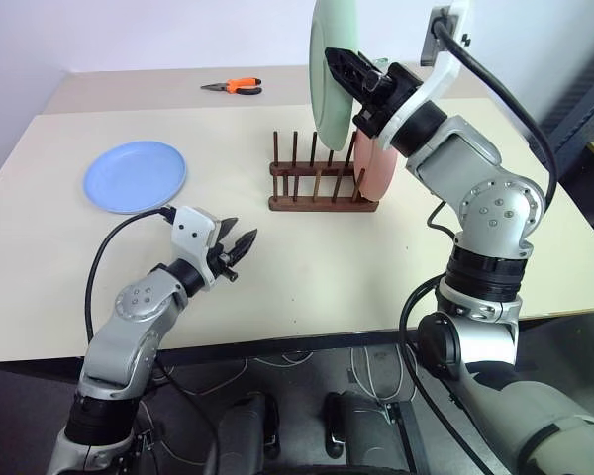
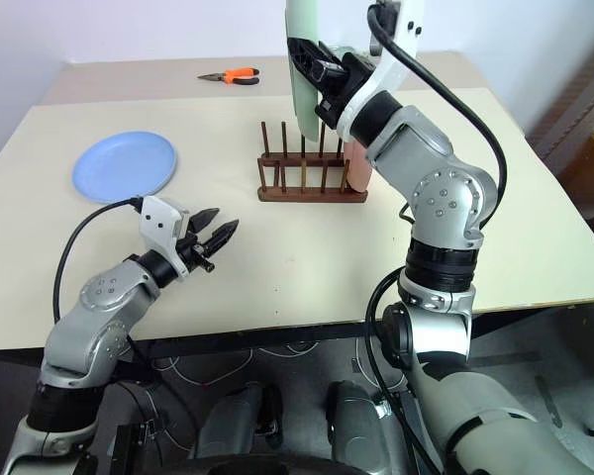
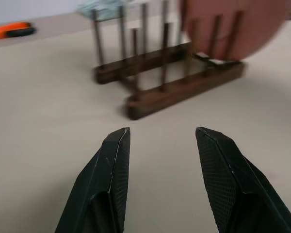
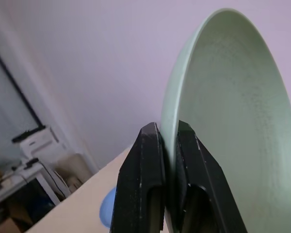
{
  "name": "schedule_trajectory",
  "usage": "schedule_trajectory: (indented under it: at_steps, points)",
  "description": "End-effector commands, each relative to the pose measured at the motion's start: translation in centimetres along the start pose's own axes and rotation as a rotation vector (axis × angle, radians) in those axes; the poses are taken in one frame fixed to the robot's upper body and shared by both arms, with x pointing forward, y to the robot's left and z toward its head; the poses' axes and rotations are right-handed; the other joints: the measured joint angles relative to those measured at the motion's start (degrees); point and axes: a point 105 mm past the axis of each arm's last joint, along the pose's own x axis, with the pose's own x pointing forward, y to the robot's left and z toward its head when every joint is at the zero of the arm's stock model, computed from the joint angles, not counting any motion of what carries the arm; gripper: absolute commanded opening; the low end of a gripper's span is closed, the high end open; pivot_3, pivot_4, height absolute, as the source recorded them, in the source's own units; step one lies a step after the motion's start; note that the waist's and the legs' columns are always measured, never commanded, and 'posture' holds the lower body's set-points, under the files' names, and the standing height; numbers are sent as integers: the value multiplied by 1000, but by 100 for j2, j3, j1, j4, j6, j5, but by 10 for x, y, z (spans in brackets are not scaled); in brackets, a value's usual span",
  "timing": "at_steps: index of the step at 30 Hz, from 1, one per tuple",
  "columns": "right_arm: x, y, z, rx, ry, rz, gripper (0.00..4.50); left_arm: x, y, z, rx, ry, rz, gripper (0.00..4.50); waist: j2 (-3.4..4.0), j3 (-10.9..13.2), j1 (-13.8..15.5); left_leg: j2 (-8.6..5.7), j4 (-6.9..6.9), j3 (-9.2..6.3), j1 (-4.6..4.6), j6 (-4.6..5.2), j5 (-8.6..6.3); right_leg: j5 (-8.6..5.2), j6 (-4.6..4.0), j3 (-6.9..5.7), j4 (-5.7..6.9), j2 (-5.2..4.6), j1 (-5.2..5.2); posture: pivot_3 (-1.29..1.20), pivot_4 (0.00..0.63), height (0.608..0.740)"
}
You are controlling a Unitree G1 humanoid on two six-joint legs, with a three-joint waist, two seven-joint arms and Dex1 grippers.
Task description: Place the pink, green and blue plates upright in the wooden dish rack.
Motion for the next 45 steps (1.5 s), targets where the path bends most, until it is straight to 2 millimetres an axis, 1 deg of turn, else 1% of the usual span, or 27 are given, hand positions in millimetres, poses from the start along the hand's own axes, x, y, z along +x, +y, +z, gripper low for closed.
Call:
schedule_trajectory:
  at_steps: [1, 7, 10, 14, 17, 19, 21, 22, 24, 25, 27, 28, 29, 30, 32, 33, 35, 37, 40, 43, 45]
  points:
    - [4, -3, 10, 30, -15, -1, 0, -6, -16, 8, 6, -23, -87, 2149, 0, 0, 6, 0, 1, 2, 0, 1, 0, 0, 0, 0, 0, 1, 0, 0, 150, 740]
    - [13, -35, -1, 110, 41, -100, 0, -8, -17, 7, -3, -14, -86, 2149, 0, 0, 30, 0, 6, 8, -1, 10, -3, 0, 2, 2, 0, 2, 3, 0, 150, 740]
    - [17, -50, -5, 107, 61, -154, 0, -7, -17, 8, -2, -16, -85, 2149, 0, 0, 24, 0, 5, 7, -1, 11, -2, 0, 2, 2, 0, 4, 3, 0, 150, 740]
    - [19, -57, -6, 103, 73, -172, 0, -7, -17, 8, -1, -17, -81, 2149, 0, 0, 25, 2, 5, 8, -1, 11, -2, 0, 2, 3, 0, 5, 3, 0, 150, 740]
    - [22, -57, -8, 82, 83, -169, 1069, -6, -16, 8, 2, -17, -73, 2210, 1, 0, 27, 2, 6, 8, -3, 11, -2, 0, 2, 3, -1, 5, 3, 0, 150, 740]
    - [24, -53, -4, -56, 73, -156, 2091, -6, -15, 9, -16, -20, -63, 2210, 2, 1, 25, 3, 5, 8, -3, 11, -3, 0, 2, 3, -1, 5, 3, 0, 150, 740]
    - [26, -47, -1, -199, 62, -131, 3072, -5, -11, 10, -46, -29, -40, 2736, 2, 1, 22, 2, 5, 8, -3, 11, -3, 0, 3, 4, -1, 6, 2, 0, 150, 740]
    - [27, -43, 1, -260, 52, -114, 3595, -5, -8, 12, -64, -41, -21, 3070, 2, 1, 21, 2, 6, 8, -3, 12, -3, 0, 3, 4, -1, 6, 2, 0, 150, 740]
    - [28, -33, 7, -442, 27, -72, 3613, -4, 6, 18, -106, -73, 51, 4034, 3, 2, 29, 3, 6, 8, -3, 11, -3, 0, 3, 4, -1, 7, 2, 0, 150, 740]
    - [27, -25, 15, -620, -2, -46, 3613, -4, 27, 25, -145, -112, 163, 4464, 3, 2, 32, 3, 7, 8, -3, 11, -3, -1, 3, 5, -1, 6, 1, 0, 150, 740]
    - [24, -10, 22, -844, -44, 5, 3613, -6, 57, 33, -196, -154, 322, 4464, 1, 3, 50, 2, 11, 5, -5, 12, -2, -1, 5, 4, 0, 6, 1, 0, 150, 740]
    - [22, -3, 28, -966, -77, 21, 3613, -11, 86, 35, -222, -151, 486, 4464, 1, 3, 48, 3, 14, 4, -5, 12, -2, -1, 5, 4, 0, 8, 2, 0, 150, 740]
    - [19, 3, 33, -1034, -107, 32, 3613, -16, 109, 32, -268, -129, 621, 4464, 0, 3, 51, 3, 15, 4, -5, 12, -2, -1, 6, 4, 0, 8, 2, 0, 150, 740]
    - [17, 6, 35, -1080, -127, 41, 3613, -21, 124, 30, -308, -112, 710, 4464, -2, 3, 51, 3, 15, 3, -5, 12, -2, -1, 6, 4, 1, 9, 2, 0, 150, 740]
    - [12, 15, 38, -1125, -167, 66, 3613, -35, 157, 17, -400, -27, 908, 4464, -3, 2, 32, 4, 16, 2, -5, 12, -2, -1, 7, 3, 0, 11, 3, 0, 150, 740]
    - [9, 20, 37, -1134, -177, 87, 3613, -39, 168, 14, -439, -8, 964, 4464, -4, 1, 31, 4, 16, 2, -5, 11, -2, -1, 7, 4, 0, 11, 4, 0, 150, 740]
    - [4, 29, 29, -1148, -178, 144, 3613, -40, 184, 10, -529, 9, 1013, 4464, -6, 2, 38, 6, 16, 2, -4, 11, -1, -1, 8, 3, 0, 15, 5, 0, 150, 740]
    - [-1, 35, 18, -1147, -172, 188, 3613, -33, 190, 4, -582, 58, 1013, 4464, -10, 4, 48, 7, 16, 3, -4, 10, -1, -1, 8, 2, -1, 16, 6, 0, 150, 740]
    - [-12, 43, -17, -1170, -83, 299, 3613, -15, 195, -6, -682, 135, 983, 4464, -23, 3, 103, 5, 20, 1, -4, 9, -1, -1, 9, -5, -2, 18, 13, 0, 150, 740]
    - [-23, 42, -43, -1176, -11, 340, 3613, 0, 199, -12, -829, 134, 974, 4464, -31, 2, 120, 4, 22, -1, -4, 8, -1, -1, 9, -12, -5, 22, 16, 0, 150, 740]
    - [-27, 40, -53, -1185, 22, 348, 3613, 8, 201, -13, -890, 129, 979, 3933, -32, 2, 109, 4, 22, -1, -4, 8, -1, -1, 10, -12, -6, 21, 14, 0, 150, 740]
